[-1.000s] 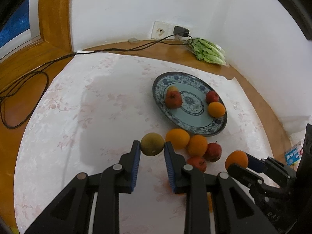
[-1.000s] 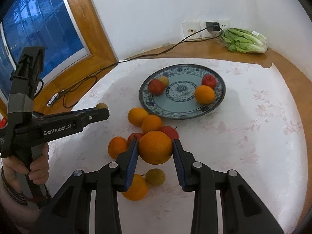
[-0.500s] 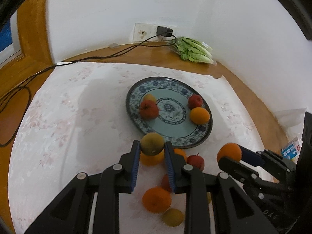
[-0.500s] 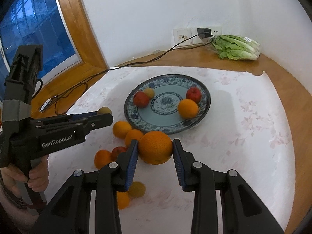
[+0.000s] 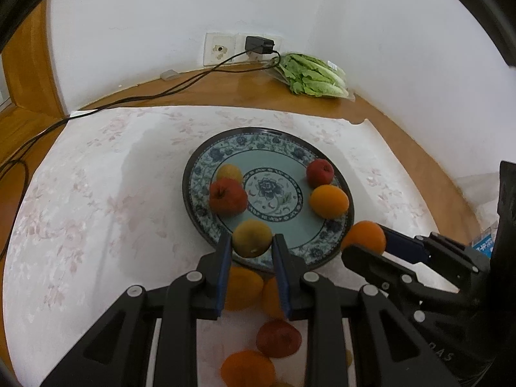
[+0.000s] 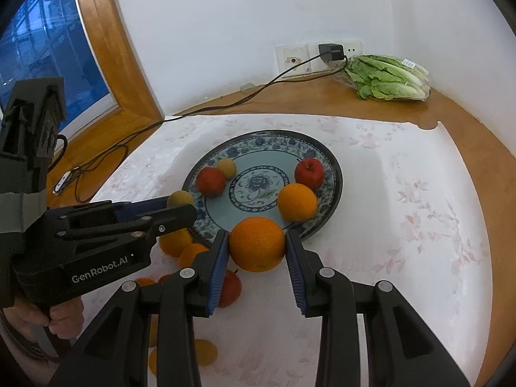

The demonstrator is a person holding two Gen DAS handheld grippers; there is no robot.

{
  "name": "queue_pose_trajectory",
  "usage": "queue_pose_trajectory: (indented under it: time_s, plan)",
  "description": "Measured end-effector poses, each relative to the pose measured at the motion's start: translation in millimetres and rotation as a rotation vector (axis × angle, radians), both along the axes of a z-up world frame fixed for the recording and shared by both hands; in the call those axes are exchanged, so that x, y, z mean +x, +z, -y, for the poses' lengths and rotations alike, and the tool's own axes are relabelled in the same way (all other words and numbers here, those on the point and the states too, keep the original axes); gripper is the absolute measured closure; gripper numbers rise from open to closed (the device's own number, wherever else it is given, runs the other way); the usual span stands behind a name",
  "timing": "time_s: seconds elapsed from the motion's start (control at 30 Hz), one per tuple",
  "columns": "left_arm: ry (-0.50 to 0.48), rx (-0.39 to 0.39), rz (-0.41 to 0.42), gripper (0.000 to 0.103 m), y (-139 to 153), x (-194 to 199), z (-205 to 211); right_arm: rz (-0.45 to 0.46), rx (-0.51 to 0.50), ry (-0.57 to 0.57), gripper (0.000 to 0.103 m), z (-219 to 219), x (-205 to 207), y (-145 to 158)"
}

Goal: Organize fruits
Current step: 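Carry the yellow-green fruit and the orange over the plate with both tools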

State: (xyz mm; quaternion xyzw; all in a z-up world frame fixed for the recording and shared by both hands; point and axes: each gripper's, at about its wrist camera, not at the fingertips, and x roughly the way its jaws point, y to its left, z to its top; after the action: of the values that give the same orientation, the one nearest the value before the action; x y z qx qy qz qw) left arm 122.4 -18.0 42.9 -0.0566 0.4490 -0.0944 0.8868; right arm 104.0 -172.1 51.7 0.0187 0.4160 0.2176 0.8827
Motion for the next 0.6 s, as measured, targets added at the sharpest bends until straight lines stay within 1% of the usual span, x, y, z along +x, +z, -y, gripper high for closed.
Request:
queue_pose_trajectory:
  time_s: [0.33,0.6]
  plan:
    - [-0.016,-0.013,-0.019,0.077,-11,14,3,-0.007,-0.013,-0.002,0.067,-2,12,-8]
    - [-0.01,-0.012,-0.028,0.077,-18,21,1,-0.016,-0.026,0.001,0.067,-6,21,-13]
